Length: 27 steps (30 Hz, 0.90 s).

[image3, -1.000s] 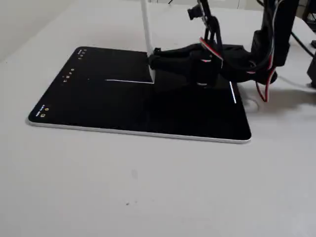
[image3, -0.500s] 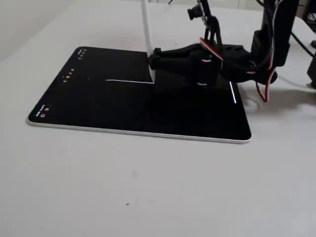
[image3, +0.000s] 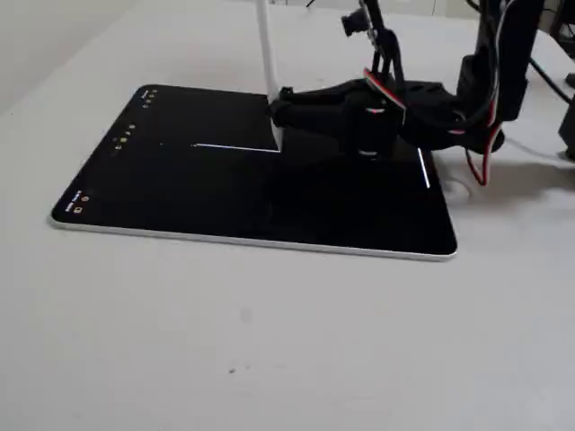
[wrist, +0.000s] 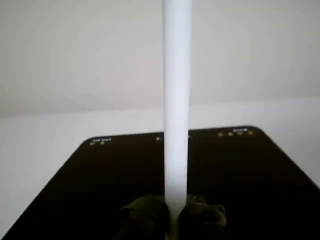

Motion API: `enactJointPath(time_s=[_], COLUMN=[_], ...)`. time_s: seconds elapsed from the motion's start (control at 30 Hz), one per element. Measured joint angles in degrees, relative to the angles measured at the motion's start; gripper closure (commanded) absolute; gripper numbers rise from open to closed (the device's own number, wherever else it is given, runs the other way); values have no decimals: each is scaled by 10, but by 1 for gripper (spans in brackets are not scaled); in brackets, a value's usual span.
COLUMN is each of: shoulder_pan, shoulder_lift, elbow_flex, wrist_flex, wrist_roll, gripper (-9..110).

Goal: Draw a line in the middle of the ipad using the apple pencil

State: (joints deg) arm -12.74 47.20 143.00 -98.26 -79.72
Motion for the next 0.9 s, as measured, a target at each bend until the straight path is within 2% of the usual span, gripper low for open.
enactJointPath(time_s=[0.5,0.73,0.9], shoulder_pan=[0,0,0], shoulder_lift=[83,241,398], elbow_flex=[49,76,76], wrist_flex=[56,204,374], wrist_roll=[18,71,148], gripper=[102,102,102])
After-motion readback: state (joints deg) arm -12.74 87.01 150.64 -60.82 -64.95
